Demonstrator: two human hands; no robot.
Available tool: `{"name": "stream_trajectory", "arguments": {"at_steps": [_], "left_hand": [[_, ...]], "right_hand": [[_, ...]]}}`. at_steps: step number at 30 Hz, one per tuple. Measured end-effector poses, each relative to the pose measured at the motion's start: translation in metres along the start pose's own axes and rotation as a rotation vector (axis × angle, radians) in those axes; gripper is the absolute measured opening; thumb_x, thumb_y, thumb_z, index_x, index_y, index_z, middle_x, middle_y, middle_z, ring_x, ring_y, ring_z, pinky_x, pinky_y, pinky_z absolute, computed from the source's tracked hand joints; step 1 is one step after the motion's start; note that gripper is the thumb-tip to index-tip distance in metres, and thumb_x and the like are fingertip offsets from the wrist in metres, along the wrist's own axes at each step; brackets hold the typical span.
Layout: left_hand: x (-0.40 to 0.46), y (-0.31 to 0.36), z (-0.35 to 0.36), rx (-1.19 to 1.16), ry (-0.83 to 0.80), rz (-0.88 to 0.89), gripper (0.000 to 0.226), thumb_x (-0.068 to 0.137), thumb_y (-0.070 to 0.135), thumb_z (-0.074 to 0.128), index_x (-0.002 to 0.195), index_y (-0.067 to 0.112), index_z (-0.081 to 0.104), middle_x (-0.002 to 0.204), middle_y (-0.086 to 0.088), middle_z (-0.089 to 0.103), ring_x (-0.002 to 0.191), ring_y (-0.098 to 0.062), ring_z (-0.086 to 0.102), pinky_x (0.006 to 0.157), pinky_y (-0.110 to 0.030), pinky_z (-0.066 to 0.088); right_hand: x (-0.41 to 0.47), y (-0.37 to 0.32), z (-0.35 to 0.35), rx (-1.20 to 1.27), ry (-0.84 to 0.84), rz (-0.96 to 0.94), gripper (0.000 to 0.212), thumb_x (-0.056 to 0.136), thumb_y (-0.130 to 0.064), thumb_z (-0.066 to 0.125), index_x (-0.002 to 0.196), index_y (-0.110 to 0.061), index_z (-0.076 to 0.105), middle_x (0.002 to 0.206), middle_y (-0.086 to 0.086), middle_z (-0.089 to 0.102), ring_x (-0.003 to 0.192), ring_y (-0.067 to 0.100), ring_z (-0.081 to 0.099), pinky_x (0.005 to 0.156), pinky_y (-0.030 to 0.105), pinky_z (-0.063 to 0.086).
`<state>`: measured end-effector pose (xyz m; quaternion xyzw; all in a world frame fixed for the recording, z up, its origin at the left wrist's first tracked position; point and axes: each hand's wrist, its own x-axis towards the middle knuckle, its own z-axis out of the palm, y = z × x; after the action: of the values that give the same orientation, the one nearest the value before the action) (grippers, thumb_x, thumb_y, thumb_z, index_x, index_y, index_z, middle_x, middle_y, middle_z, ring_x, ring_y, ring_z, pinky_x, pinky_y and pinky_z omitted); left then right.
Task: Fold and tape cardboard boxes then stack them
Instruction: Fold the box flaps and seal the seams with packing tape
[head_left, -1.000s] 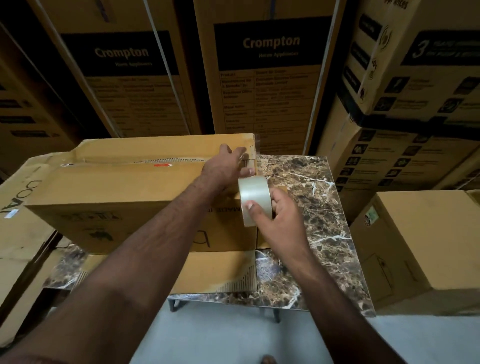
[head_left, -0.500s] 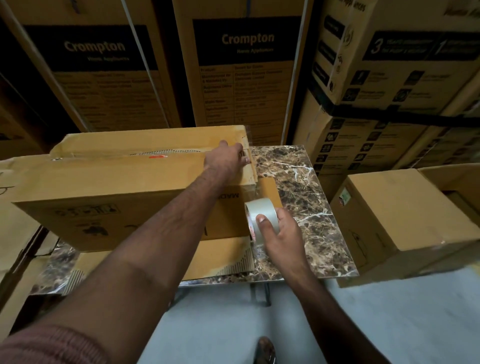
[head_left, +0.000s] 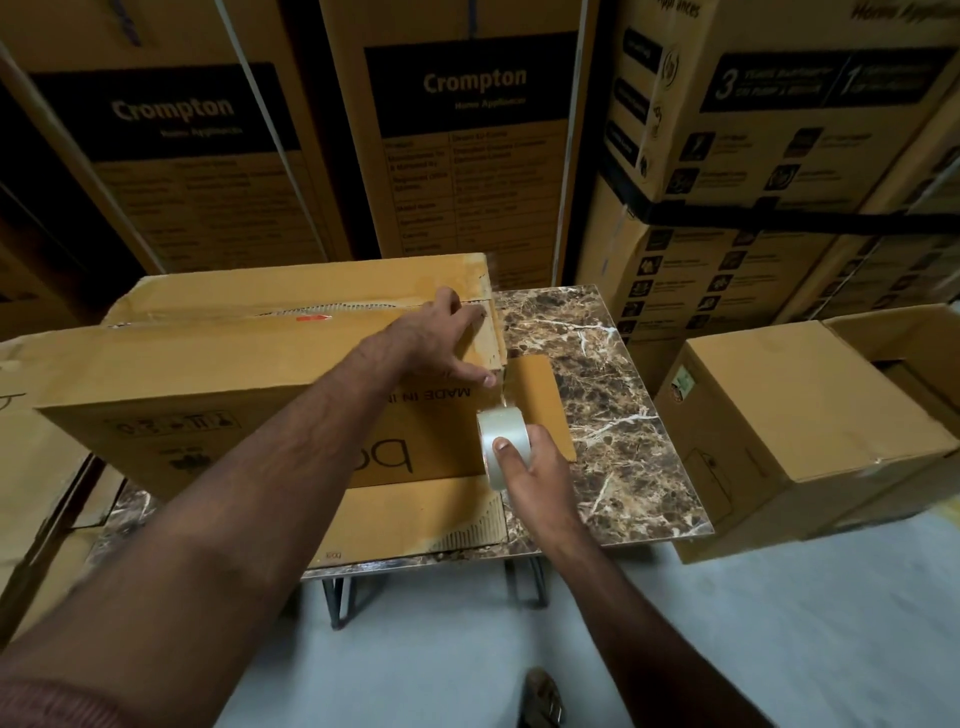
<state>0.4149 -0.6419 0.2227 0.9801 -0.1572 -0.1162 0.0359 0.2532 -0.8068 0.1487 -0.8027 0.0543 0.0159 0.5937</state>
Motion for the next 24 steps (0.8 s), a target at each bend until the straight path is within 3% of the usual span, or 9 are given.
{"name": "stream_trajectory", "arguments": {"at_steps": [6, 10, 14, 19, 22, 24], "left_hand": [[-0.006, 0.029, 0.007, 0.156, 0.096, -0.009, 0.103, 0.075, 0.068, 0.070, 0.151, 0.014, 0.027, 0.148, -0.013, 0.028, 0.129, -0.031, 0.042, 0.098, -0.047, 0.051], [-0.013, 0.037, 0.020, 0.254, 0.164, -0.047, 0.104, 0.075, 0.068, 0.070, 0.150, 0.012, 0.023, 0.149, -0.016, 0.028, 0.130, -0.034, 0.041, 0.097, -0.048, 0.050], [-0.012, 0.039, 0.023, 0.332, 0.174, -0.049, 0.109, 0.077, 0.072, 0.064, 0.154, 0.010, 0.017, 0.153, -0.017, 0.025, 0.133, -0.035, 0.040, 0.097, -0.048, 0.051], [-0.016, 0.029, 0.027, 0.393, 0.227, 0.008, 0.104, 0.084, 0.082, 0.037, 0.154, 0.008, 0.019, 0.152, -0.017, 0.029, 0.130, -0.033, 0.043, 0.092, -0.046, 0.052], [-0.015, 0.030, 0.029, 0.368, 0.272, 0.025, 0.097, 0.089, 0.080, 0.021, 0.153, 0.007, 0.023, 0.150, -0.017, 0.032, 0.126, -0.032, 0.046, 0.087, -0.045, 0.052], [-0.015, 0.032, 0.029, 0.386, 0.270, 0.005, 0.100, 0.088, 0.082, 0.021, 0.154, 0.007, 0.022, 0.152, -0.016, 0.031, 0.128, -0.032, 0.044, 0.088, -0.045, 0.052]], "right_hand": [[0.015, 0.000, 0.006, -0.067, -0.028, 0.028, 0.015, 0.102, -0.033, 0.055, 0.101, -0.018, 0.053, 0.087, -0.007, 0.057, 0.076, 0.011, 0.055, 0.064, 0.031, 0.042], [0.026, -0.002, 0.011, -0.111, -0.039, 0.058, 0.021, 0.102, -0.033, 0.055, 0.103, -0.013, 0.051, 0.087, -0.006, 0.052, 0.080, 0.013, 0.053, 0.071, 0.035, 0.046], [0.031, -0.003, 0.009, -0.116, -0.055, 0.083, 0.021, 0.103, -0.030, 0.054, 0.111, -0.011, 0.053, 0.089, -0.007, 0.053, 0.076, 0.005, 0.050, 0.057, 0.026, 0.036], [0.034, -0.007, 0.011, -0.101, -0.087, 0.145, 0.030, 0.102, -0.029, 0.054, 0.125, -0.010, 0.053, 0.111, 0.007, 0.062, 0.090, 0.019, 0.060, 0.064, 0.030, 0.043], [0.033, -0.005, 0.010, -0.095, -0.088, 0.143, 0.028, 0.101, -0.029, 0.055, 0.122, -0.011, 0.055, 0.109, 0.007, 0.063, 0.092, 0.021, 0.061, 0.070, 0.033, 0.047], [0.032, -0.004, 0.009, -0.091, -0.093, 0.132, 0.024, 0.100, -0.027, 0.055, 0.118, -0.011, 0.056, 0.105, 0.006, 0.063, 0.087, 0.018, 0.060, 0.067, 0.031, 0.046]]}}
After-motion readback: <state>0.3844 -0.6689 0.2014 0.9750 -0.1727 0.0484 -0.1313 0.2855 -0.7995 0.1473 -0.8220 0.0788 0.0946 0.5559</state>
